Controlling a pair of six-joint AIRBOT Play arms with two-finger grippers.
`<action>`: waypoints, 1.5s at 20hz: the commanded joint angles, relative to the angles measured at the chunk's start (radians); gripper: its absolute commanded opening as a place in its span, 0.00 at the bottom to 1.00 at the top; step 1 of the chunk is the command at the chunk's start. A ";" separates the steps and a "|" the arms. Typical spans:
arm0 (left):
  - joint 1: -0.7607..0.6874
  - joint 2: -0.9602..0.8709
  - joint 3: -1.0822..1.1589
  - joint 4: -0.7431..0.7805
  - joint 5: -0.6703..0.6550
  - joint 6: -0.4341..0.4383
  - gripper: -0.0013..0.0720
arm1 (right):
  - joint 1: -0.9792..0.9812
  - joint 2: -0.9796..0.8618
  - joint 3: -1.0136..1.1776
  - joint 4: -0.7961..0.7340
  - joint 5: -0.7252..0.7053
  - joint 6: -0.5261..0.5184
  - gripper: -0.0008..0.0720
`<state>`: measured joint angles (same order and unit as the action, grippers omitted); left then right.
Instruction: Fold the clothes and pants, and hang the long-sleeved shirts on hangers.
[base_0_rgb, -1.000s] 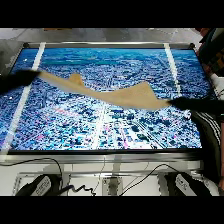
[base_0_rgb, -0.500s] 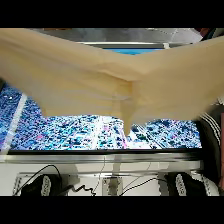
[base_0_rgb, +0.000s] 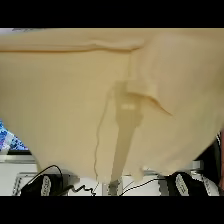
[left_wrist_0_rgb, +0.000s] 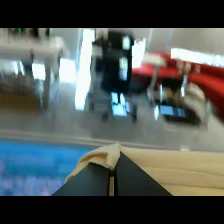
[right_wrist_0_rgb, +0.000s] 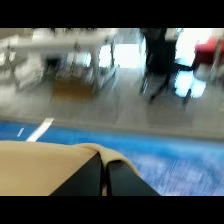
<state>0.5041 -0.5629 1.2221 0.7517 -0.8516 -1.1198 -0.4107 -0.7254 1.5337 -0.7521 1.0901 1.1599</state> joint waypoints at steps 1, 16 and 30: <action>-0.068 -0.266 -0.029 0.101 -0.171 0.009 0.04 | 0.011 -0.269 0.003 -0.008 0.277 0.066 0.03; -0.384 -0.966 -0.031 0.073 0.367 0.163 0.04 | 0.127 -0.981 -0.007 -0.129 0.000 0.060 0.03; -0.386 -1.038 -0.034 0.479 -0.201 -0.079 0.04 | 0.135 -0.982 -0.061 -0.379 0.390 0.156 0.03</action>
<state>0.1219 -1.5795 1.1885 1.2419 -0.9943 -1.1763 -0.2790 -1.7065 1.4994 -1.1164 1.4471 1.2934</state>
